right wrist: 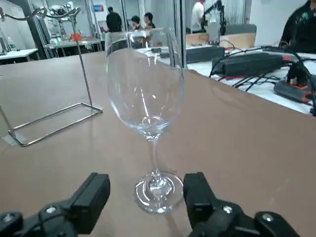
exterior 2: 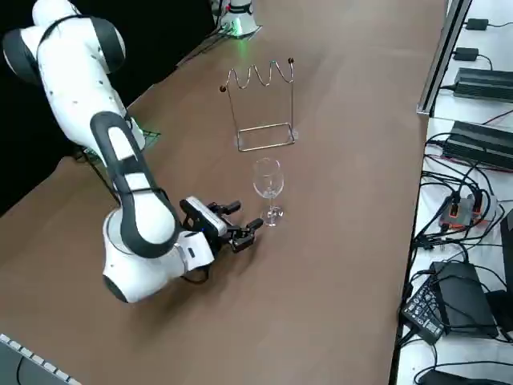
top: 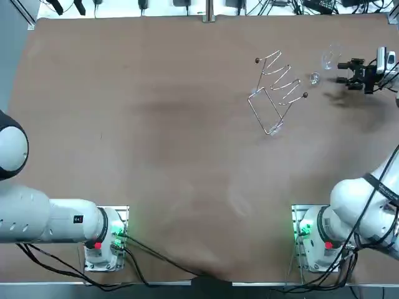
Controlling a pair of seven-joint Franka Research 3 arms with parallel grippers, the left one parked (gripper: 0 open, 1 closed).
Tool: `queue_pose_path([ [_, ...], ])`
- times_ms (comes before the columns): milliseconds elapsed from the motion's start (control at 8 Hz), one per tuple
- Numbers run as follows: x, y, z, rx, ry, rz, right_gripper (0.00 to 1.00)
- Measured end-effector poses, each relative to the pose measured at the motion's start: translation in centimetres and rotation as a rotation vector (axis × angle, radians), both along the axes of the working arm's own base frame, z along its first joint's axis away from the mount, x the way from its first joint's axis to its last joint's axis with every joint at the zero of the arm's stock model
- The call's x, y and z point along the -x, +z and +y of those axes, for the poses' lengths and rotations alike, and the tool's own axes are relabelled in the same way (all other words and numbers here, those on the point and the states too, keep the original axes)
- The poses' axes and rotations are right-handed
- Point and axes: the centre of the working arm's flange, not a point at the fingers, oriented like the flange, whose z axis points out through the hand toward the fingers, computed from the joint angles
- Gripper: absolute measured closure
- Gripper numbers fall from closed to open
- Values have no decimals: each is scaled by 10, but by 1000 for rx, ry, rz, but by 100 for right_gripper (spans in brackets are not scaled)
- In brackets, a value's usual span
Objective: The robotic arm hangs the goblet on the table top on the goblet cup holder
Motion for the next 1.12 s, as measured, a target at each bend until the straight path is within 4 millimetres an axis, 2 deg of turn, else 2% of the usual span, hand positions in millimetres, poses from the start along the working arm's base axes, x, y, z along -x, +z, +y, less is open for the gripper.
queue_pose_path([
  [250, -5, -21, 16, -32, 23, -27, 18],
  [500, -9, -35, 28, -61, 22, -47, 23],
  [1125, -20, -45, 45, -108, 4, -71, 29],
])
